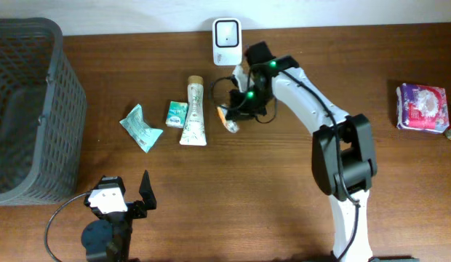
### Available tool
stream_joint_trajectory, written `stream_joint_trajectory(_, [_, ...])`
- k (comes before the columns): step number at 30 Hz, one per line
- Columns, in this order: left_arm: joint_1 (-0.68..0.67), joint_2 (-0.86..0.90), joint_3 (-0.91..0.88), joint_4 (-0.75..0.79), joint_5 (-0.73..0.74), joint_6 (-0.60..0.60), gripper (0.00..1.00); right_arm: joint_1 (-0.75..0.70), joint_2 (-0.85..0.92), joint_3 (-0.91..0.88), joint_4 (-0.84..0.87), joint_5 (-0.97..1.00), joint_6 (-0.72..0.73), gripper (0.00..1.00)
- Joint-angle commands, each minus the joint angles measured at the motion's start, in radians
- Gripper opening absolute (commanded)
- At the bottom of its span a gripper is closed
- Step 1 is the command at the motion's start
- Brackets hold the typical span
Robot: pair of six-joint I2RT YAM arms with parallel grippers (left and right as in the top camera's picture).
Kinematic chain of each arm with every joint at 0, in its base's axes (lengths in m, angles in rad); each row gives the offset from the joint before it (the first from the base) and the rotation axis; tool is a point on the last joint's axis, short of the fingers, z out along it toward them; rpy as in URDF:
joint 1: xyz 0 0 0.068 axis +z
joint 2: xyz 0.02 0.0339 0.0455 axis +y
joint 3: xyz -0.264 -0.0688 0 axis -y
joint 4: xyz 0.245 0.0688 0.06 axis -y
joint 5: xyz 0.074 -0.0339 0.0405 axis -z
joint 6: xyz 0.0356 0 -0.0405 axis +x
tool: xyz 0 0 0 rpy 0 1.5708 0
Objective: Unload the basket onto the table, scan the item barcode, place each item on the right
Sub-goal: 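Lower the right gripper onto the orange box and grasp it, then lift the orange box with the right gripper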
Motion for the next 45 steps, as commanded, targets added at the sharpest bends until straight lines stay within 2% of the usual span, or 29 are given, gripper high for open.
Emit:
stream_joint_trajectory(1, [0.003, -0.005, -0.002, -0.006, -0.007, -0.009, 0.99, -0.037, -0.011, -0.099, 0.009, -0.166, 0.010, 0.04])
stream_joint_trajectory(4, [0.003, -0.005, -0.002, -0.006, -0.007, -0.009, 0.99, -0.089, -0.010, -0.171, 0.022, -0.145, 0.010, 0.04])
stream_joint_trajectory(8, [0.003, -0.005, -0.002, -0.006, -0.007, -0.009, 0.99, -0.162, -0.010, -0.186, -0.032, -0.004, 0.010, 0.04])
stream_joint_trajectory(11, [0.003, -0.005, -0.002, -0.006, -0.007, -0.010, 0.99, -0.203, -0.014, -0.183, -0.059, 0.001, 0.010, 0.18])
stream_joint_trajectory(16, [0.003, -0.005, -0.002, -0.006, -0.007, -0.009, 0.99, -0.252, -0.039, -0.101, -0.145, 0.000, -0.023, 0.30])
stream_joint_trajectory(18, [0.003, -0.005, -0.002, -0.006, -0.007, -0.009, 0.99, -0.255, -0.040, -0.057, -0.185, 0.000, -0.056, 0.39])
stream_joint_trajectory(20, [0.003, -0.005, -0.002, -0.006, -0.007, -0.009, 0.99, -0.248, -0.040, -0.026, -0.218, -0.024, -0.112, 0.55])
stream_joint_trajectory(22, [0.003, -0.005, -0.002, -0.006, -0.007, -0.009, 0.99, -0.232, -0.039, -0.027, -0.231, -0.035, -0.172, 0.60])
stream_joint_trajectory(24, [0.003, -0.005, -0.002, -0.006, -0.007, -0.009, 0.99, -0.206, -0.034, -0.041, -0.228, -0.029, -0.218, 0.60])
stream_joint_trajectory(28, [0.003, -0.005, -0.002, -0.006, -0.007, -0.009, 0.99, -0.153, -0.032, -0.095, -0.153, 0.074, -0.193, 0.60])
stream_joint_trajectory(32, [0.003, -0.005, -0.002, -0.006, -0.007, -0.009, 0.99, -0.129, -0.031, -0.160, -0.066, 0.106, -0.147, 0.50])
stream_joint_trajectory(35, [0.003, -0.005, -0.002, -0.006, -0.007, -0.009, 0.99, -0.129, -0.030, -0.201, -0.029, 0.105, -0.129, 0.48])
stream_joint_trajectory(39, [0.003, -0.005, -0.002, -0.006, -0.007, -0.009, 0.99, -0.129, -0.030, -0.241, 0.000, 0.081, -0.129, 0.28])
stream_joint_trajectory(41, [0.003, -0.005, -0.002, -0.006, -0.007, -0.009, 0.99, -0.129, -0.030, -0.245, 0.004, 0.017, -0.130, 0.22])
stream_joint_trajectory(44, [0.003, -0.005, -0.002, -0.006, -0.007, -0.009, 0.99, -0.128, -0.030, -0.245, 0.019, -0.095, -0.130, 0.04])
stream_joint_trajectory(45, [0.003, -0.005, -0.002, -0.006, -0.007, -0.009, 0.99, -0.129, -0.030, -0.245, 0.022, -0.150, -0.130, 0.04])
